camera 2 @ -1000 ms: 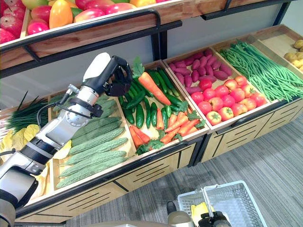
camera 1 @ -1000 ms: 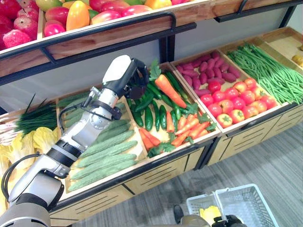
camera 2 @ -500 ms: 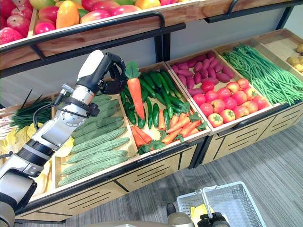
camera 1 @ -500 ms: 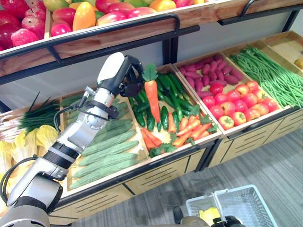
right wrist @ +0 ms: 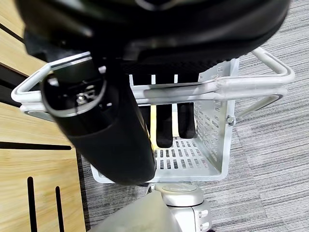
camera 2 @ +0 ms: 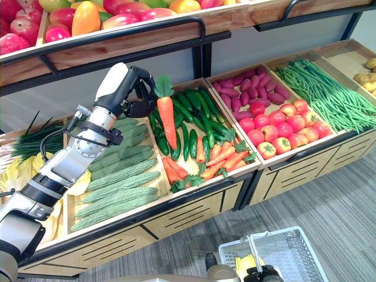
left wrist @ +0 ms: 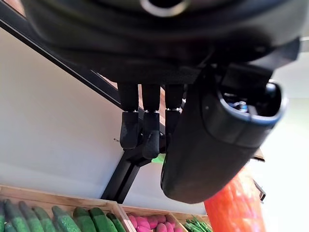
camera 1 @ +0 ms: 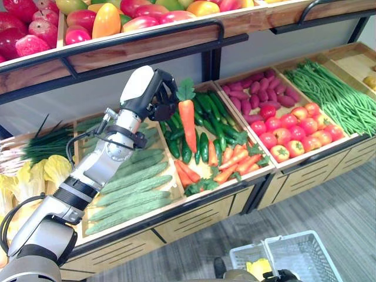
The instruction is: Get the vegetables into the basket
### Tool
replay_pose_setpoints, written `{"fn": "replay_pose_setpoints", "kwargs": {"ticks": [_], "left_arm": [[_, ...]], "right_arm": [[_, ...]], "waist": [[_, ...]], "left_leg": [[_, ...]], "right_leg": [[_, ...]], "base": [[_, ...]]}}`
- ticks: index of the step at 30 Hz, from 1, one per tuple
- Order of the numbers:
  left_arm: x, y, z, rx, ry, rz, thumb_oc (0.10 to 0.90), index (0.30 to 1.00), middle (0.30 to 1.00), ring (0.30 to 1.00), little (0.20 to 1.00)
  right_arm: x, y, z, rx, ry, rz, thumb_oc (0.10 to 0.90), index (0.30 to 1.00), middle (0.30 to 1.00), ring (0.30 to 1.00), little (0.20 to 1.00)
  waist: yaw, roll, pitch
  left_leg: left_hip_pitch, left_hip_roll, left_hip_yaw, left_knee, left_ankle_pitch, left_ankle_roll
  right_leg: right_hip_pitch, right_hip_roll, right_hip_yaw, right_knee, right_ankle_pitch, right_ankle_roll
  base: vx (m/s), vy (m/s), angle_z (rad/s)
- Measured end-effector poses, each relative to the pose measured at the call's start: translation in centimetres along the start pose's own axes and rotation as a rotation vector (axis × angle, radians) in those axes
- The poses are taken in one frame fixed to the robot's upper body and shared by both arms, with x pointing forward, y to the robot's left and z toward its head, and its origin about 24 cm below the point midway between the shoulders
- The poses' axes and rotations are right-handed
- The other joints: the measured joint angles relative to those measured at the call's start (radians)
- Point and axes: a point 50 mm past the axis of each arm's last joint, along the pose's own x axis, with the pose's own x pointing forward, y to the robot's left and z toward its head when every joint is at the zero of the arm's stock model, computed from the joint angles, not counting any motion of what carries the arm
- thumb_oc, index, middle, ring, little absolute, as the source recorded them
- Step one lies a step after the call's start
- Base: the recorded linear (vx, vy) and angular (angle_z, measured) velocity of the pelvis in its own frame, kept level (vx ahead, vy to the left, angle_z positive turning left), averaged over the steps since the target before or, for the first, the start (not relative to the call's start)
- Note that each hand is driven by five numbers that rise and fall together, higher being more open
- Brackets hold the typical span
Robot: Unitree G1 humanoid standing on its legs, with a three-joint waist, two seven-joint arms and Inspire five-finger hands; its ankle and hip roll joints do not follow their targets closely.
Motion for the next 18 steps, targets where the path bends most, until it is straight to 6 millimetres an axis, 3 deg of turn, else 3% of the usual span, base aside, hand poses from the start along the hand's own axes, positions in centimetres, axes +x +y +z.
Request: {"fn": "replay_pose_setpoints", "kwargs": {"ticks": [10, 13, 14, 16, 17, 18], "left_arm": [[0.0, 0.0, 0.2, -0.004, -0.006, 0.000, 0.400, 0.300, 0.300, 0.300, 0.300], [0.1, -0.1, 0.4, -0.010, -0.014, -0.003, 0.400, 0.300, 0.300, 0.300, 0.300], [0.1, -0.3, 0.6, -0.027, -0.016, 0.004, 0.400, 0.300, 0.300, 0.300, 0.300], [0.0, 1.5, 0.8, -0.003, -0.036, 0.057, 0.400, 0.300, 0.300, 0.300, 0.300], [0.1, 2.0, 0.7, 0.020, -0.037, 0.044, 0.400, 0.300, 0.300, 0.300, 0.300], [0.1, 1.4, 0.7, 0.001, -0.030, 0.033, 0.400, 0.300, 0.300, 0.300, 0.300]], "right_arm": [[0.0, -0.1, 1.0, 0.029, -0.038, -0.006, 0.400, 0.300, 0.300, 0.300, 0.300], [0.0, 0.0, 1.0, 0.032, -0.032, -0.004, 0.400, 0.300, 0.300, 0.300, 0.300], [0.0, 0.1, 0.4, 0.034, -0.015, -0.005, 0.400, 0.300, 0.300, 0.300, 0.300], [0.1, 0.2, 3.4, 0.061, -0.095, -0.009, 0.400, 0.300, 0.300, 0.300, 0.300], [0.0, 0.8, 4.9, 0.069, -0.134, 0.007, 0.400, 0.300, 0.300, 0.300, 0.300], [-0.1, 1.1, 5.7, 0.077, -0.156, 0.017, 0.400, 0.300, 0.300, 0.300, 0.300]], "waist": [[-0.023, -0.026, -0.002], [-0.032, -0.036, 0.001], [-0.051, -0.064, 0.010], [-0.036, -0.071, 0.009], [-0.045, -0.095, 0.022], [-0.056, -0.109, 0.034]], "left_leg": [[-0.029, -0.027, 0.098, 0.005, -0.009, 0.031], [-0.037, -0.028, 0.129, 0.005, -0.012, 0.042], [-0.046, -0.047, 0.140, 0.016, -0.017, 0.039], [-0.145, -0.041, 0.239, 0.044, -0.027, 0.053], [-0.153, -0.036, 0.283, 0.026, -0.012, 0.073], [-0.157, -0.032, 0.305, 0.029, -0.012, 0.073]], "right_leg": [[-0.064, -0.005, 0.101, 0.004, 0.021, 0.028], [-0.080, -0.007, 0.104, 0.005, 0.024, 0.031], [-0.099, 0.003, 0.123, 0.009, 0.063, 0.031], [-0.213, 0.022, 0.258, 0.005, 0.152, 0.161], [-0.236, 0.010, 0.239, 0.010, 0.104, 0.196], [-0.243, 0.005, 0.194, 0.038, 0.059, 0.154]], "base": [[-0.03, 0.058, -0.30], [-0.18, 0.073, -0.32], [-0.29, 0.021, -0.57], [-0.14, -0.051, -1.26], [-0.07, -0.049, -1.13], [-0.10, -0.042, -0.83]]}}
